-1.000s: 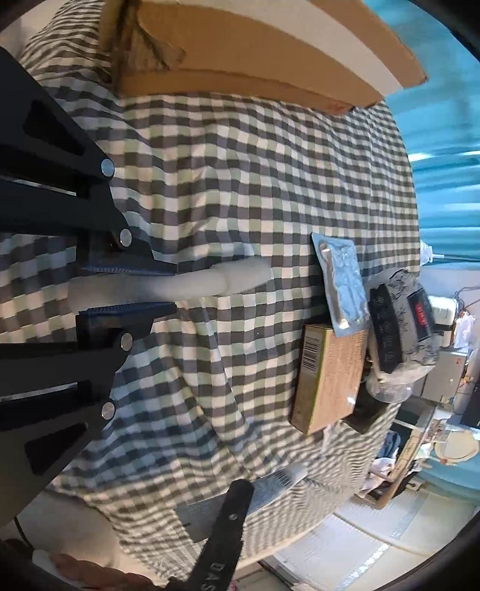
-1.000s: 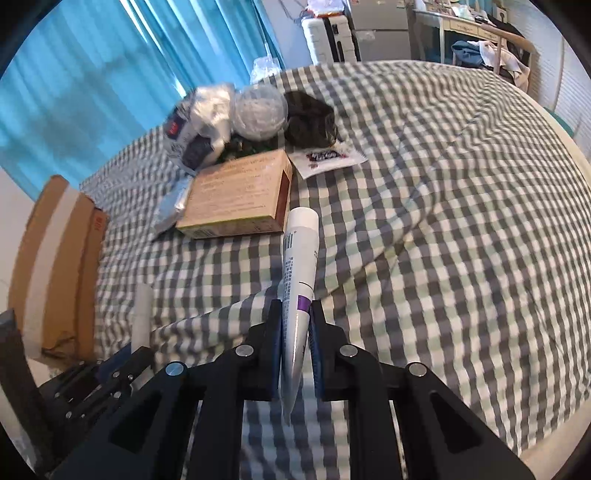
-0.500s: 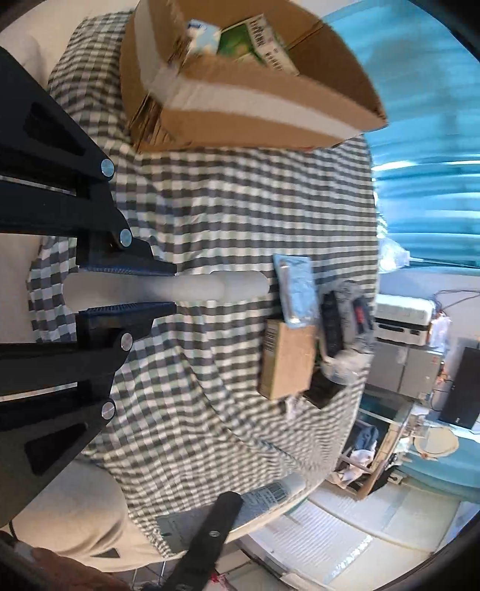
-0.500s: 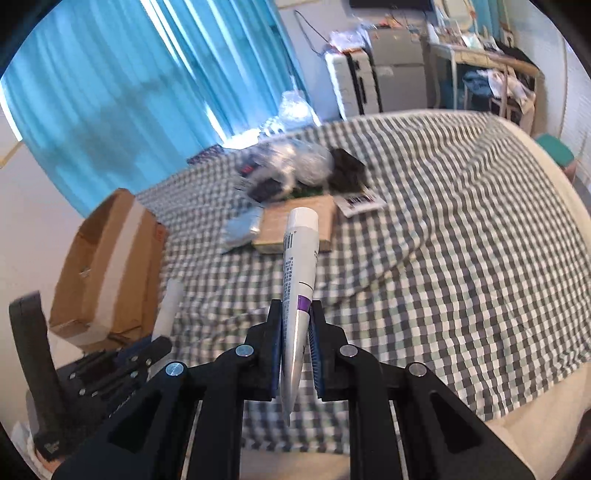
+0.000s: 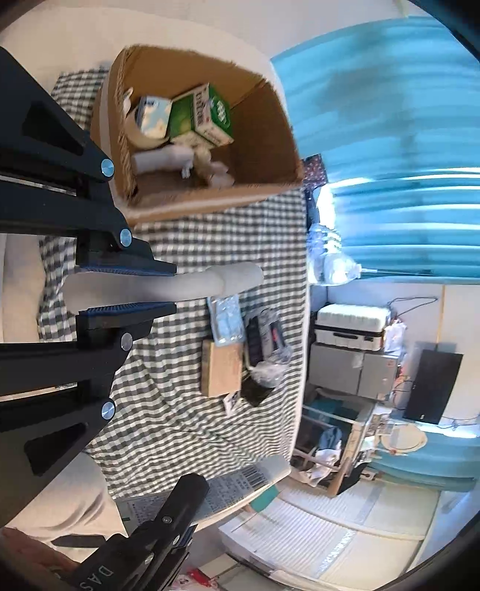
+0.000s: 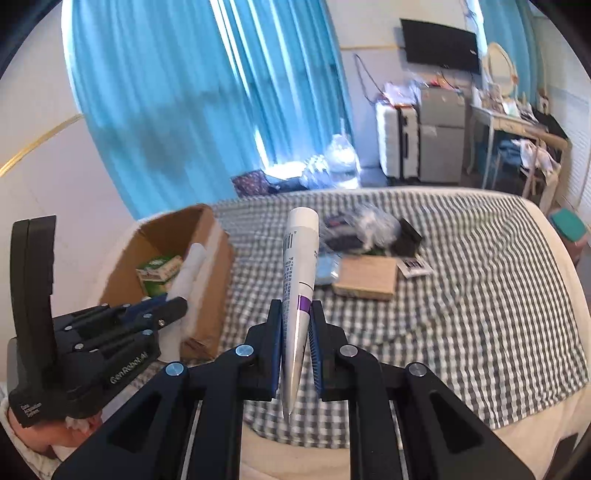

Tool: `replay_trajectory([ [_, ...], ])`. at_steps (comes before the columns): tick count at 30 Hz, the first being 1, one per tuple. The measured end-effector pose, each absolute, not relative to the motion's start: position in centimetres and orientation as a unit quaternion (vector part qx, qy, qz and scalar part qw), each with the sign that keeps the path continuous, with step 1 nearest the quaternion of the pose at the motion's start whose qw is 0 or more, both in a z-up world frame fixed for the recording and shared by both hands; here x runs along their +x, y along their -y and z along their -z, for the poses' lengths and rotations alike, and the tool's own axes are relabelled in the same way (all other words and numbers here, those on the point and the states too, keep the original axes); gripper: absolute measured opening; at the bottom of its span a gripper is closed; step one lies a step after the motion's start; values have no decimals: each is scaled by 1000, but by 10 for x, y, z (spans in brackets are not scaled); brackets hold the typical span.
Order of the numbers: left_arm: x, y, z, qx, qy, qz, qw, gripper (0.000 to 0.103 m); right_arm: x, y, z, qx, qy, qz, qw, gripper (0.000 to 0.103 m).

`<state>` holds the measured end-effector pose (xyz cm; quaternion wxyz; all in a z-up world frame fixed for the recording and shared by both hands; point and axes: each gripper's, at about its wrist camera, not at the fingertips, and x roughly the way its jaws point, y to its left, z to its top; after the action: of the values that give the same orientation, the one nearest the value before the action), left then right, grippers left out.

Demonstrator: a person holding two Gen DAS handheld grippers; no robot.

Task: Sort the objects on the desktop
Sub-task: 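Carry the foam tube and toothpaste tube in both tools over the cardboard box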

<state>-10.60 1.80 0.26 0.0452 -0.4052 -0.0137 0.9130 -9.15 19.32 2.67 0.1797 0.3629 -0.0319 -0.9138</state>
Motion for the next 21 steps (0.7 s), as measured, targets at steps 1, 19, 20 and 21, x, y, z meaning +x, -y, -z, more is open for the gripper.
replay_trajectory([
  [1,-105,-13,-8,-400,14,-915,43,14,-91,-185,-33,359,29,914,187,13],
  [19,-136,148,-44,-387,33,-919,-74,14,-140,-27,-49,349,-24,892,288,13],
  [20,-139,154,-39,-391,36,-916,-79,14,-144,-20,-45,352,-26,888,293,13],
  [21,-143,162,-32,-398,39,-913,-86,14,-147,-12,-39,358,-28,884,299,13],
])
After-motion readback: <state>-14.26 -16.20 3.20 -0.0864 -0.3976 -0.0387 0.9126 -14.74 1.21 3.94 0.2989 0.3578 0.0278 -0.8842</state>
